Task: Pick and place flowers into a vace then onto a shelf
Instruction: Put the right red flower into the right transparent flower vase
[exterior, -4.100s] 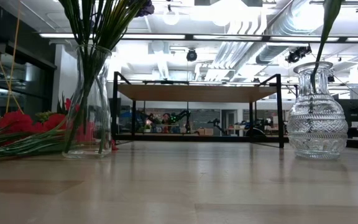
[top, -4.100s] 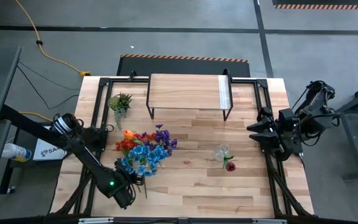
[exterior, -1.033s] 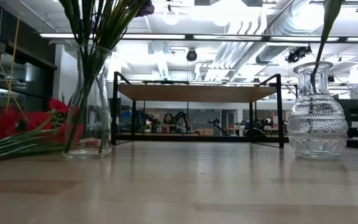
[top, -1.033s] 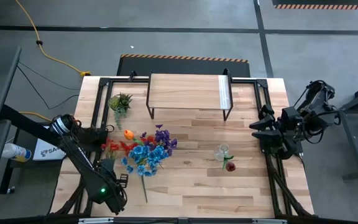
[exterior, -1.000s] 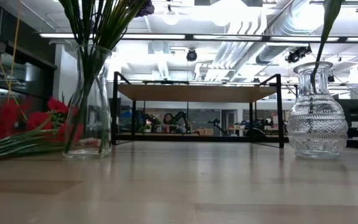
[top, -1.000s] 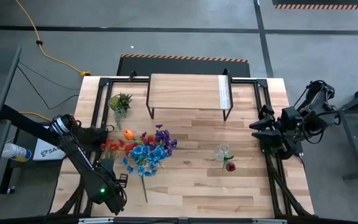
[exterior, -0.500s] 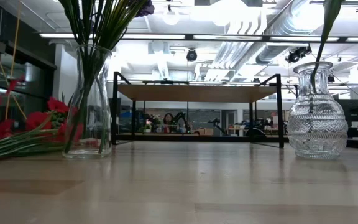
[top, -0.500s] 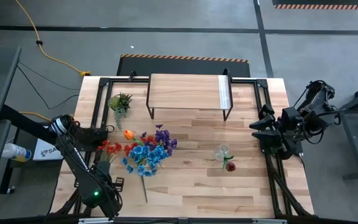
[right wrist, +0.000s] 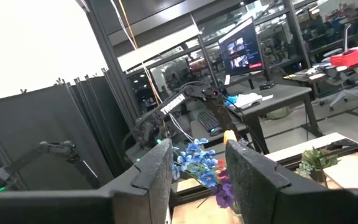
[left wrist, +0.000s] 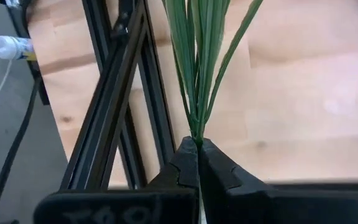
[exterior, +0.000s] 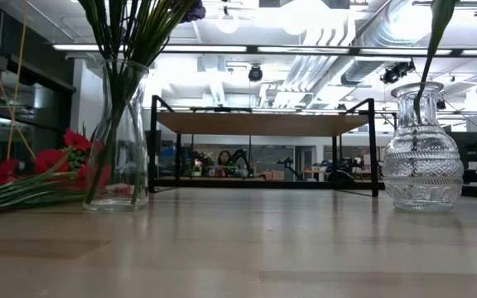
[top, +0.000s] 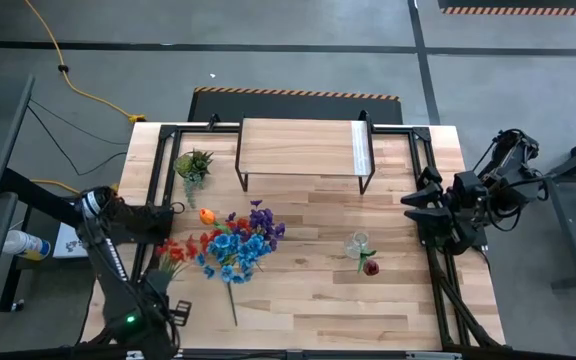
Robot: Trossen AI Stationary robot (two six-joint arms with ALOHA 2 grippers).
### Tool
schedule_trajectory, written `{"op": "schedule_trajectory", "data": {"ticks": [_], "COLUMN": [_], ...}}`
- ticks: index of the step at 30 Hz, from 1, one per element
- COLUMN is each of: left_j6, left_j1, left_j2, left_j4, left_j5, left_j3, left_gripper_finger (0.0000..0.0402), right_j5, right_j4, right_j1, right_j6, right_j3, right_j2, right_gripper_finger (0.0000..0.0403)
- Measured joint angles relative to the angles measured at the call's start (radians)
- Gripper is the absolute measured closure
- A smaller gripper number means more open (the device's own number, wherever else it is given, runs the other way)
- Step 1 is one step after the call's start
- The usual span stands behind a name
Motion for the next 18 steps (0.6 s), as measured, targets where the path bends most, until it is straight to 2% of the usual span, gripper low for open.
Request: {"op": "schedule_trajectory", "data": {"ticks": [5, 13, 18], "left_j6": [-0.022, 0.002, 0.066], "left_j1": [-0.036, -0.052, -0.053], "left_j2": [0.000, -0.001, -0.001], "left_j4": [-0.001, 0.000, -0.001], "left_j5": [-0.016, -0.123, -0.101], "left_j3": [0.070, 0.144, 0.187], "left_gripper_finger": [0.0370, 0.0370, 0.0370], "right_j5": [0.019, 0.038, 0.050], "right_j4": [0.006, 0.007, 0.019], "right_j1": [0.000, 0.000, 0.000], "right_j6": [-0.004, -0.006, -0.014], "right_j3": [0.000, 0.000, 0.000], "right_j2": [0.000, 0.000, 0.000], "right_gripper_finger": [0.0261, 0.0261, 0.0261]}}
